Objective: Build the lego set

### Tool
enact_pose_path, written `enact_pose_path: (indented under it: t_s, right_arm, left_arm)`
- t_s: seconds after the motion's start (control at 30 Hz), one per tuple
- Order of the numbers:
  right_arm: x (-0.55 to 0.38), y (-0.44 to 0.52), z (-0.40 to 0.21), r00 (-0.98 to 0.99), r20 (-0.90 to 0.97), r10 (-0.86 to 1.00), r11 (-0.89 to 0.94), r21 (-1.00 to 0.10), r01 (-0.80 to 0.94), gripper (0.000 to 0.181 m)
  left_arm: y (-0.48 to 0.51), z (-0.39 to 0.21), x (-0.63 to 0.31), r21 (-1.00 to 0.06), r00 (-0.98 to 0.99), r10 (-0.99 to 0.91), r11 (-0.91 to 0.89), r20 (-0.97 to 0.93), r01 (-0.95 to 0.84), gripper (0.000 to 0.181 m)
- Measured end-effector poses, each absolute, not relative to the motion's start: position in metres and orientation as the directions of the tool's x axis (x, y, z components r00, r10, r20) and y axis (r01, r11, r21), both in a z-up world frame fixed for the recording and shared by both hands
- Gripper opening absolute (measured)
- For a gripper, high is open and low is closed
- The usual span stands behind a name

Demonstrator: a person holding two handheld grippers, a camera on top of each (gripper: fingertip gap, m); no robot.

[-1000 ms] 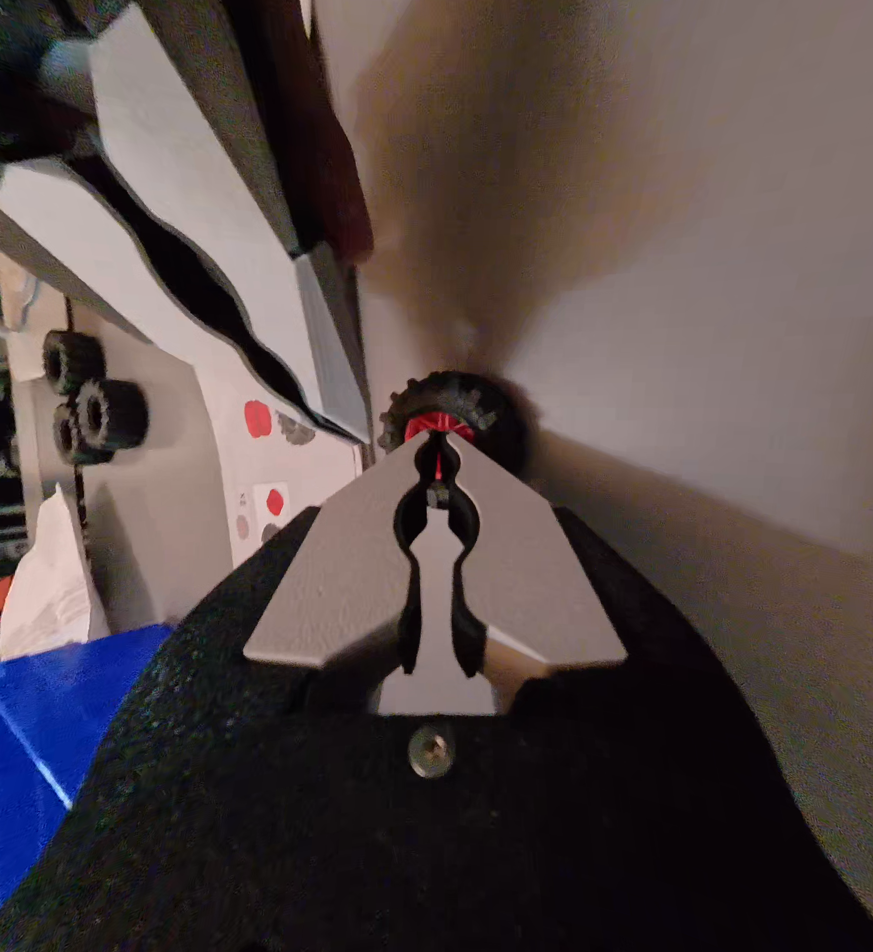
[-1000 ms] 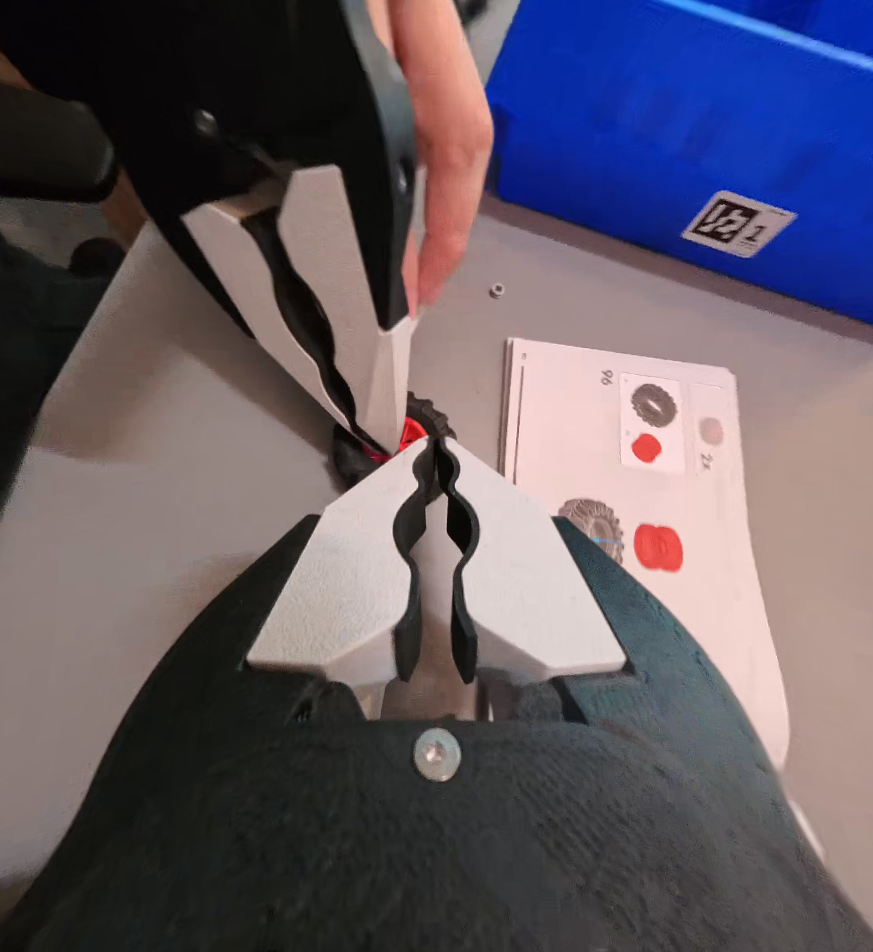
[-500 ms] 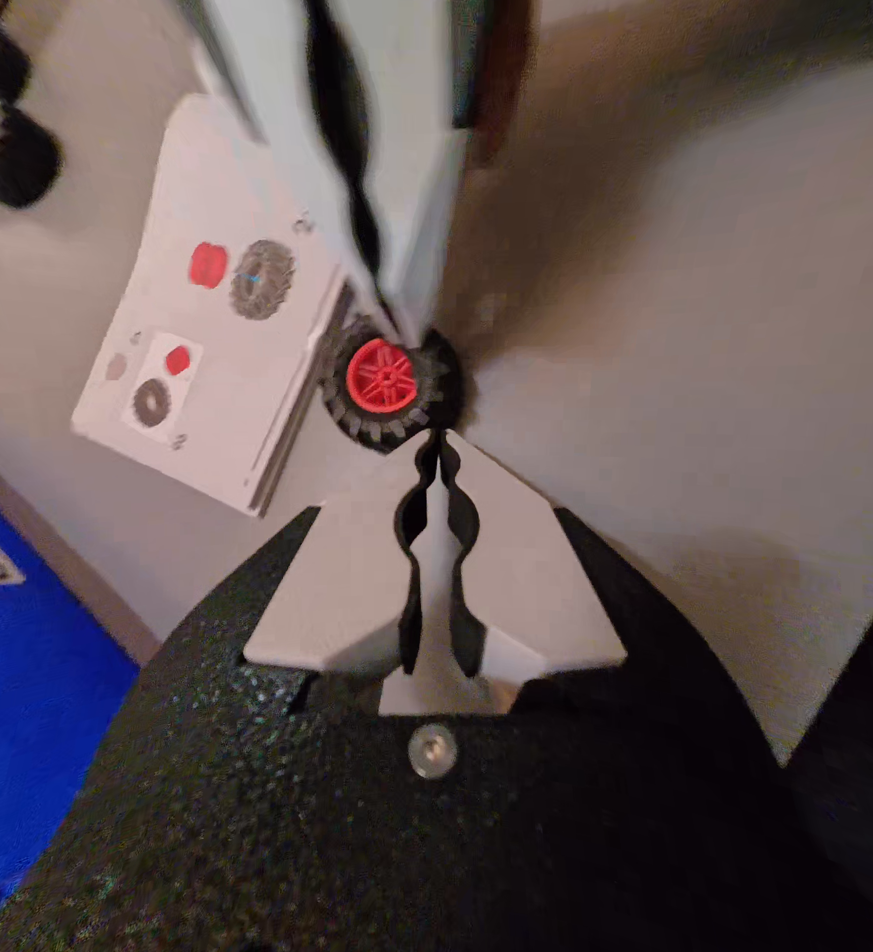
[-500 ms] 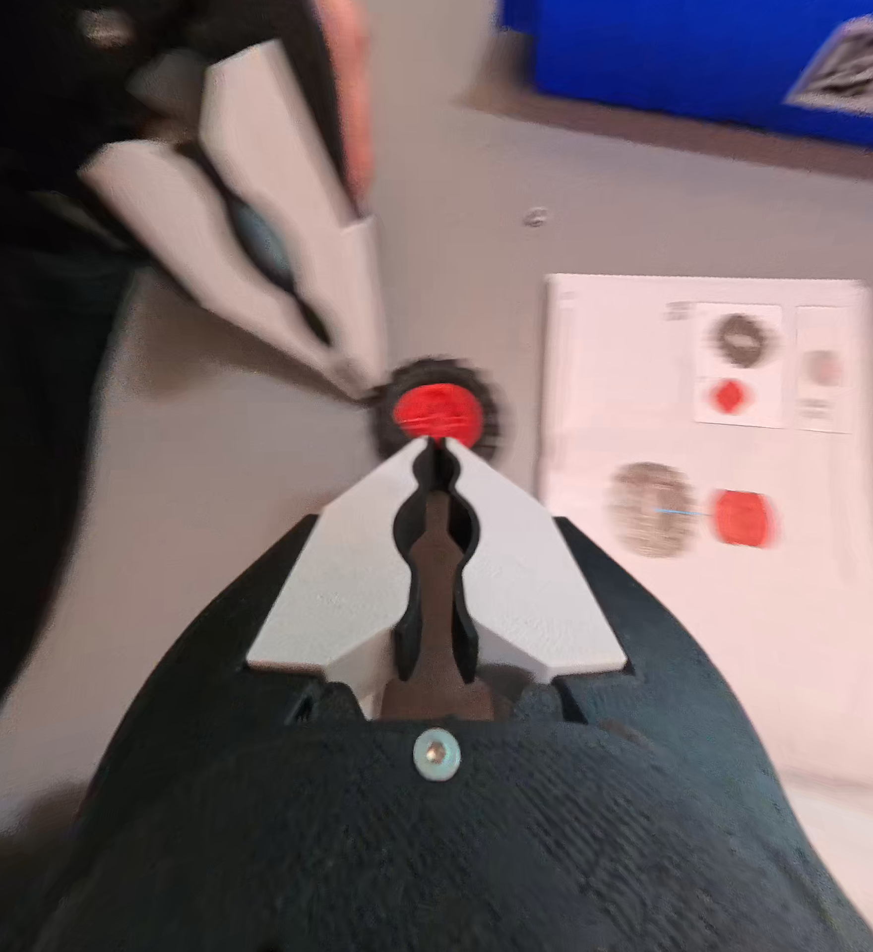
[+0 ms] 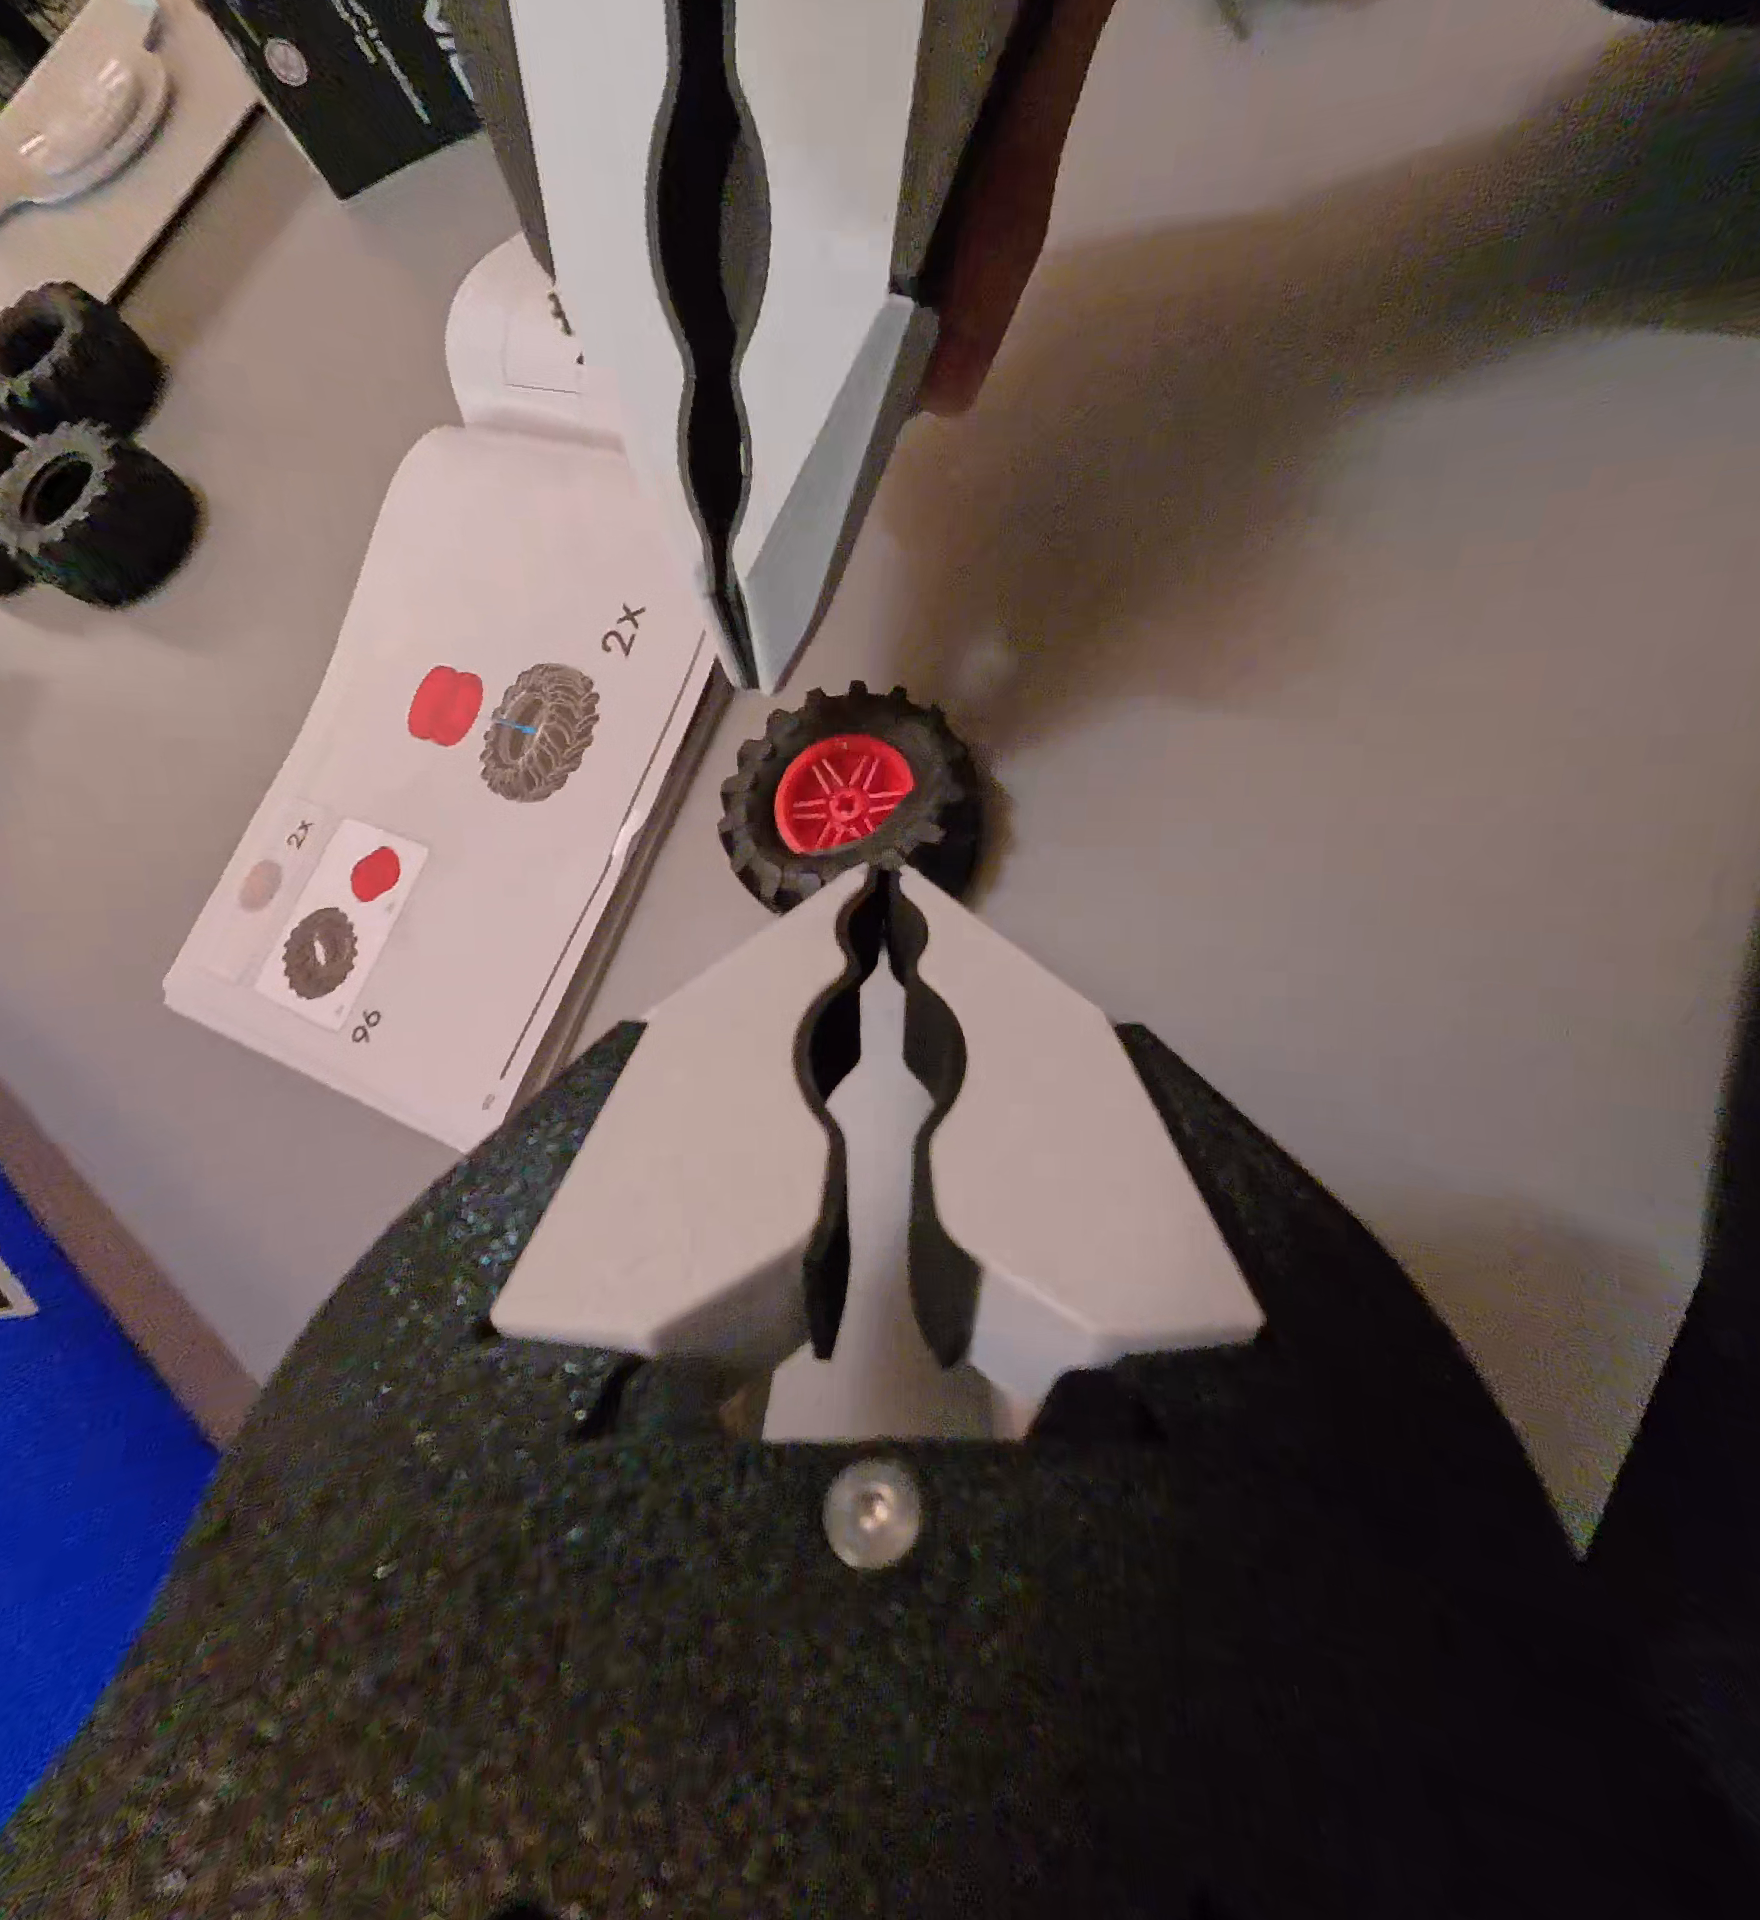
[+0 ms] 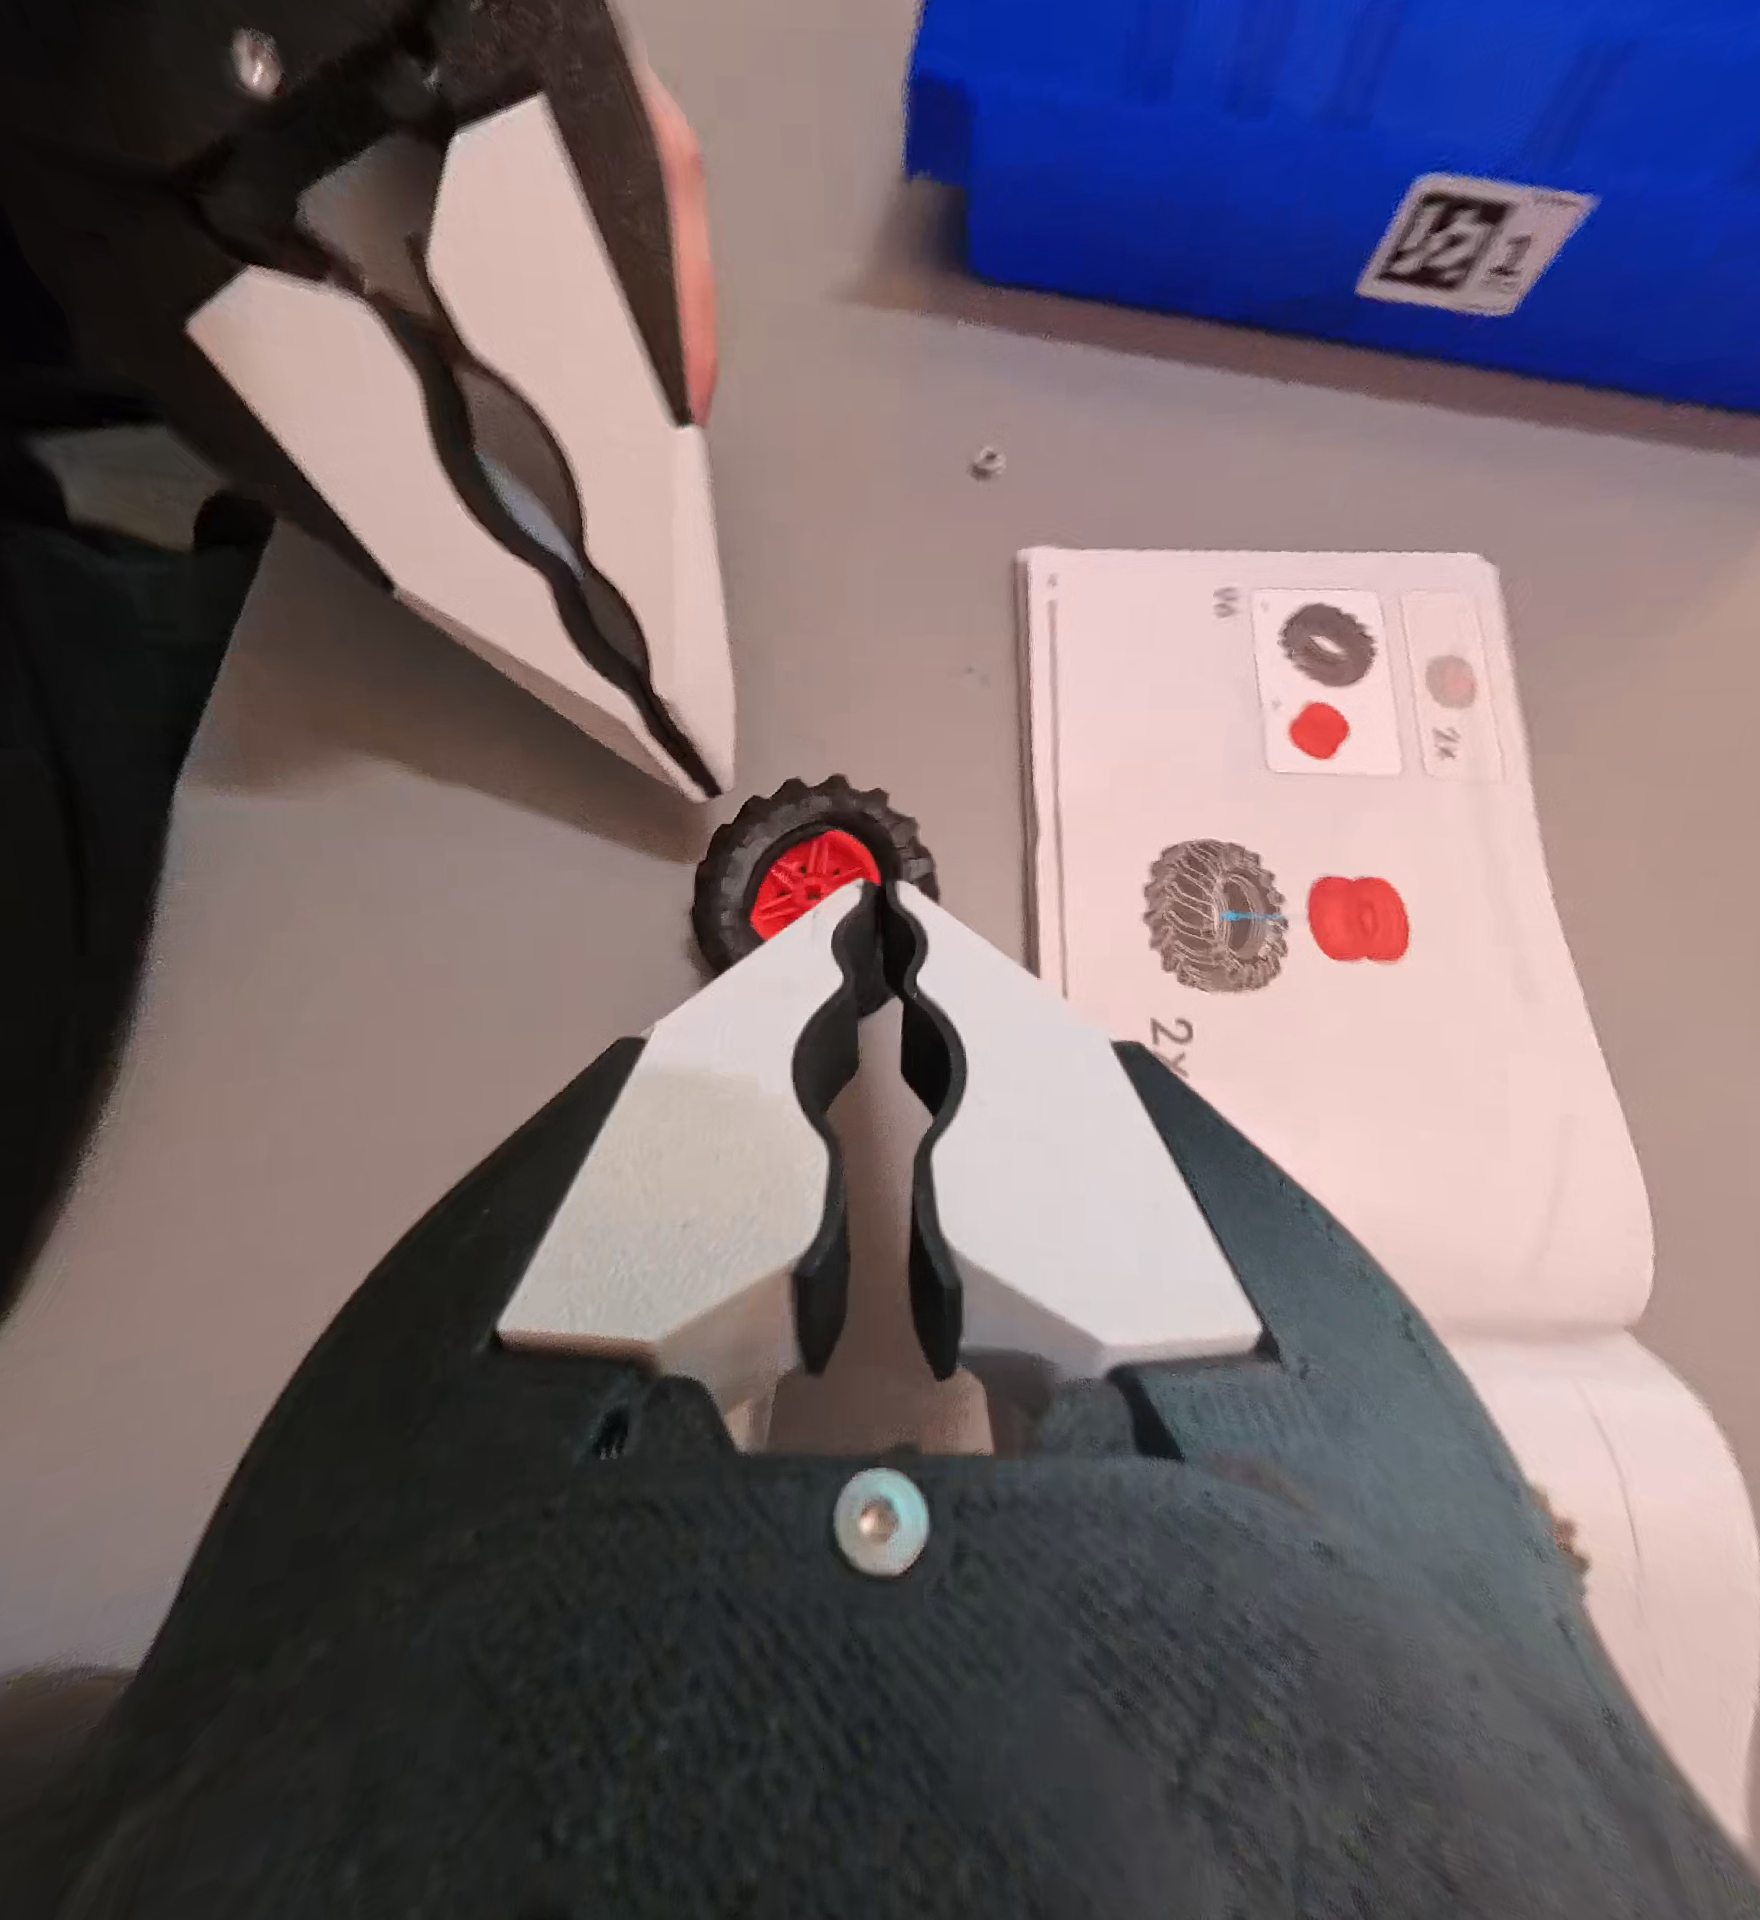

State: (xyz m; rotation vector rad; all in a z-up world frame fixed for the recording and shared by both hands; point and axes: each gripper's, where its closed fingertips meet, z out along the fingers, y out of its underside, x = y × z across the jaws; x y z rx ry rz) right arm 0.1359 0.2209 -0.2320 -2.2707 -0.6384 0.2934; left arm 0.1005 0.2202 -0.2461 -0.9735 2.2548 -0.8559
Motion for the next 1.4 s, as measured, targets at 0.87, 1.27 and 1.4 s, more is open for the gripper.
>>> enact_pose_path:
  t_s: [0.87,1.27,1.4]
  right_arm:
    - [0.123,0.224,-0.26,0.788,-0.202,0.582,-0.741,-0.53,0.411,0.0]
    - [0.122,0.225,-0.26,0.817,-0.172,0.55,-0.759,-0.512,0.404,0.0]
    - [0.123,0.226,-0.26,0.823,-0.181,0.539,-0.753,-0.541,0.374,0.0]
  left_arm:
    - [0.224,-0.258,0.111,-0.044,-0.902,0.249,0.959,-0.353,0.282,0.0]
    - [0.223,-0.264,0.103,0.073,-0.889,0.415,0.91,-0.193,0.409,0.0]
    - [0.222,-0.266,0.103,0.057,-0.912,0.385,0.923,-0.142,0.38,0.0]
